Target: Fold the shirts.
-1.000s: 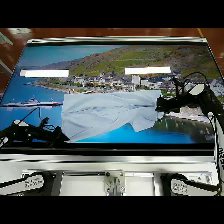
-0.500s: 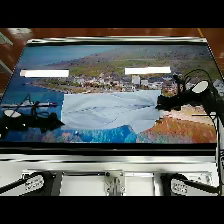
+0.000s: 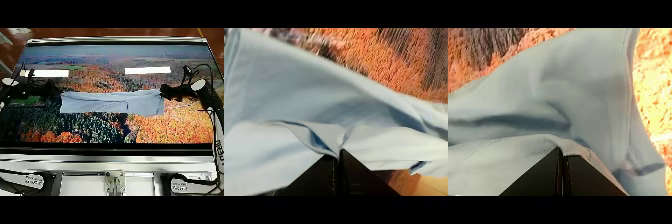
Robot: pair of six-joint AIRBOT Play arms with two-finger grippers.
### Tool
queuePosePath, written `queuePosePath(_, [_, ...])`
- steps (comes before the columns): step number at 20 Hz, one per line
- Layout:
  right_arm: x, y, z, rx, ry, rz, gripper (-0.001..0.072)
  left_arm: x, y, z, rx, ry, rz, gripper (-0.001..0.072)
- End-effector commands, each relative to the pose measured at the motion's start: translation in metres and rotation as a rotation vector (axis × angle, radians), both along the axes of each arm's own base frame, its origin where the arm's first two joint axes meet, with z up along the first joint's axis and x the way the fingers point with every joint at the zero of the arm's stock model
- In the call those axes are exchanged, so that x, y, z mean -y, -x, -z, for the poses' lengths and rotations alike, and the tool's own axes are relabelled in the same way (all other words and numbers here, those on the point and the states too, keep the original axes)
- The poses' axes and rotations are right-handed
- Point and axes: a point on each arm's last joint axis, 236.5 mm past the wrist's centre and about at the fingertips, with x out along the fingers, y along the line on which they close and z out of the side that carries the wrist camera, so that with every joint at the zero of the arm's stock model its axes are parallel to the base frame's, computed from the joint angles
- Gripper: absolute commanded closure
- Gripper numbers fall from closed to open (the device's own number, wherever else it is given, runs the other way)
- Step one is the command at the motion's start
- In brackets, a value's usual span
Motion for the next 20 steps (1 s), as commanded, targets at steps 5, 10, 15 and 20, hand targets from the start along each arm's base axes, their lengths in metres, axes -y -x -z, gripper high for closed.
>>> queuePosePath(5, [0.005, -0.031, 0.059, -0.005, -0.073, 0.130, 0.0252, 0.020, -0.022, 0.055, -0.131, 0.065, -0.013, 0.0184])
queuePosePath(10, [0.032, -0.005, 0.049, -0.055, 0.068, -0.041, 0.0025, 0.018, 0.026, 0.049, -0.284, 0.144, 0.112, 0.0083])
queuePosePath(15, [0.009, 0.022, 0.074, -0.214, -0.151, -0.043, 0.0026, 0.025, 0.036, 0.016, -0.244, 0.141, 0.168, 0.0221])
queuePosePath(20, [-0.044, 0.043, 0.105, -0.339, -0.250, -0.129, 0.0045, 0.058, 0.039, -0.009, -0.169, 0.109, 0.248, 0.0221])
